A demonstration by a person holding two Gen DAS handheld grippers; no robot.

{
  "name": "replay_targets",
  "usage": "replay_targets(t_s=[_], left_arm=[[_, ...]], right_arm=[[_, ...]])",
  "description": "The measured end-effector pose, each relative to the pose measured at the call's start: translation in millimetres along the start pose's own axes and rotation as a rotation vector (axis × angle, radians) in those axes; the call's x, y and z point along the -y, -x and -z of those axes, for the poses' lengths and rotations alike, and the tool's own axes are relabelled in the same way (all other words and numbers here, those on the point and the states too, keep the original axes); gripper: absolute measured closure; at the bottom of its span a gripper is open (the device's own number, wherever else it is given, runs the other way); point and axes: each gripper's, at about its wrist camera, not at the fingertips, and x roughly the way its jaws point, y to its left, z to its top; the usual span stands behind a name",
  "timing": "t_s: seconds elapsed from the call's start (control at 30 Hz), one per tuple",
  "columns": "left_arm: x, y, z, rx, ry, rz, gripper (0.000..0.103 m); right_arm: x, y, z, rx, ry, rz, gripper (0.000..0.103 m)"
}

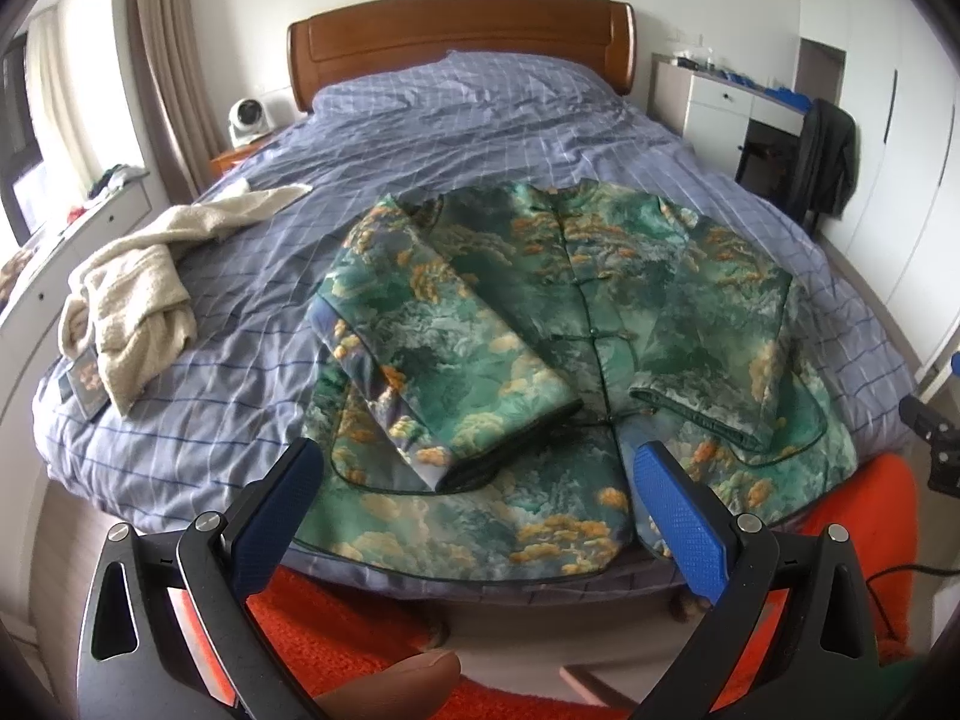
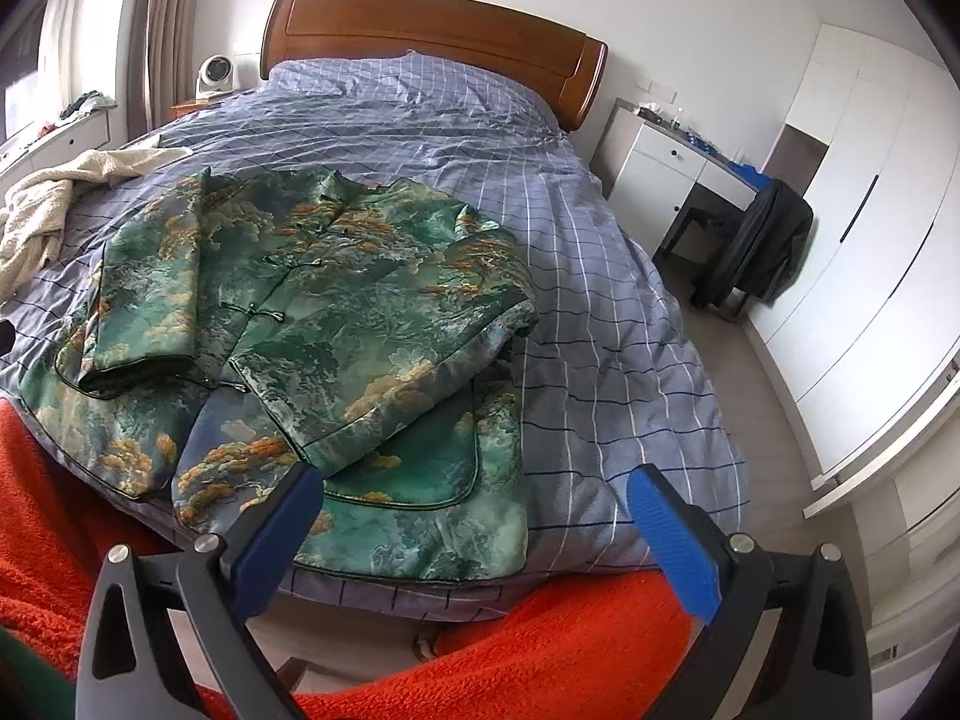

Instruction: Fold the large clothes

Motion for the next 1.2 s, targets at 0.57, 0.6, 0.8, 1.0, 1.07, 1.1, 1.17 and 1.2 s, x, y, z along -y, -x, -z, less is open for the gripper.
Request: replay_targets(t_s=[0.57,0.6,0.8,1.0,1.07,1.1,1.17,1.2], left_arm=[[9,-6,0,-0.016,-0.016,-0.001,0.0],[9,-7,1,-0.015,-0.016,-0.002,0.0],[9,-8,1,-0.019,-0.015,-0.001,0.0],[10,-9,3,-0.018,-0.018,-0.002,0.0],[10,-9,3,-0.019,-0.017,-0.002,0.0],[10,-9,2,-0.02,-0.015,-0.002,0.0],[10,-9,3,-0.02,-0.014,-0.001,0.0],[10,-9,3,-0.02,-0.014,-0.002,0.0]], right_arm=[[6,-9,7,-0.033,-0.026,0.011,0.0],[6,-10,7,-0.036,-0.026,0.01,0.0],[6,-12,8,-0.05,-0.026,0.012,0.0],[8,-13,10,-0.061,-0.038,0.013,0.0],[8,-14,10,-0.065,-0.038,0.013,0.0],[8,-14,10,-0.067,-0.039,0.012,0.0],[9,-14,10,-0.069,-0.039,0.01,0.0],[8,-14,10,-0.069,-0.038,0.009,0.0]])
